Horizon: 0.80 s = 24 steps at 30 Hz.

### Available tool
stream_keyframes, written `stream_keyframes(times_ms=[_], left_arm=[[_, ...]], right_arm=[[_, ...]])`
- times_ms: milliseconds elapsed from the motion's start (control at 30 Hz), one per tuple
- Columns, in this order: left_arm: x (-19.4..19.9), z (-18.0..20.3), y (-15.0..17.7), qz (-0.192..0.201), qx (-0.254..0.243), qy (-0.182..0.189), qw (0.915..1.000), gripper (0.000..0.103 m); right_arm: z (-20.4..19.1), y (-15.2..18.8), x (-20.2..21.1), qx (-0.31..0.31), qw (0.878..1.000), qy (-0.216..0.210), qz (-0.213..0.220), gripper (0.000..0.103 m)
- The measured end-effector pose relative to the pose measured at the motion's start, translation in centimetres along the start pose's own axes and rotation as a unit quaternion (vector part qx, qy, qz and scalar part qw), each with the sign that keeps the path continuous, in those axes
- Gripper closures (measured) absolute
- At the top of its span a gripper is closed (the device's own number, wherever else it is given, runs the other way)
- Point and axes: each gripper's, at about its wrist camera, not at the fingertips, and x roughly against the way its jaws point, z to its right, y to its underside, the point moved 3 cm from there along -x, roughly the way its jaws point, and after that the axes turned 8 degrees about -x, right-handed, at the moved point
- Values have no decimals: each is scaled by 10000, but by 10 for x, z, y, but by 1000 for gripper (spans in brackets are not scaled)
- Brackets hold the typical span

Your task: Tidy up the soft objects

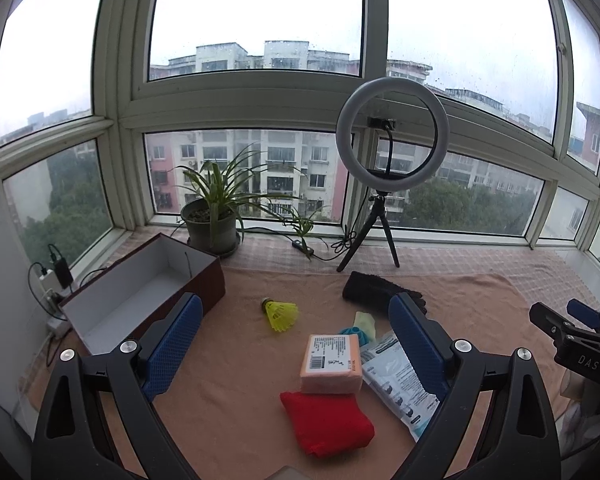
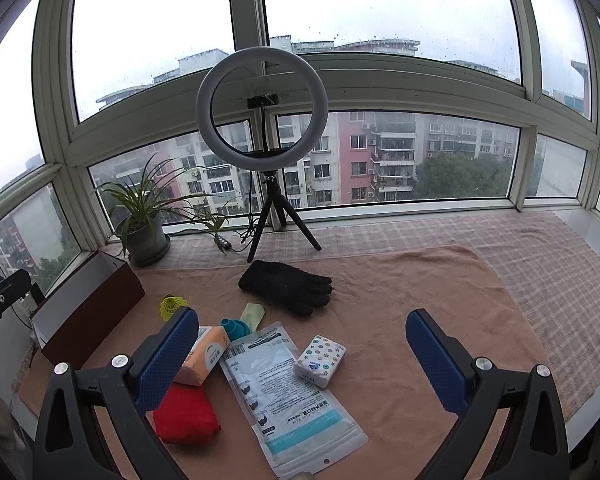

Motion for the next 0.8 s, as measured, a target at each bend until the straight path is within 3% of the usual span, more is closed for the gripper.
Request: stream_keyframes(times_ms=[333,800], left_arm=[[-20,-17,31,-485,223,5,9986,8],[-53,-33,88,-1419,653,308,9872,8]], right_arm=[[9,11,-16,-116,9990,-349,-260,1],[24,34,-66,-613,9859,-1029,-1170,1]])
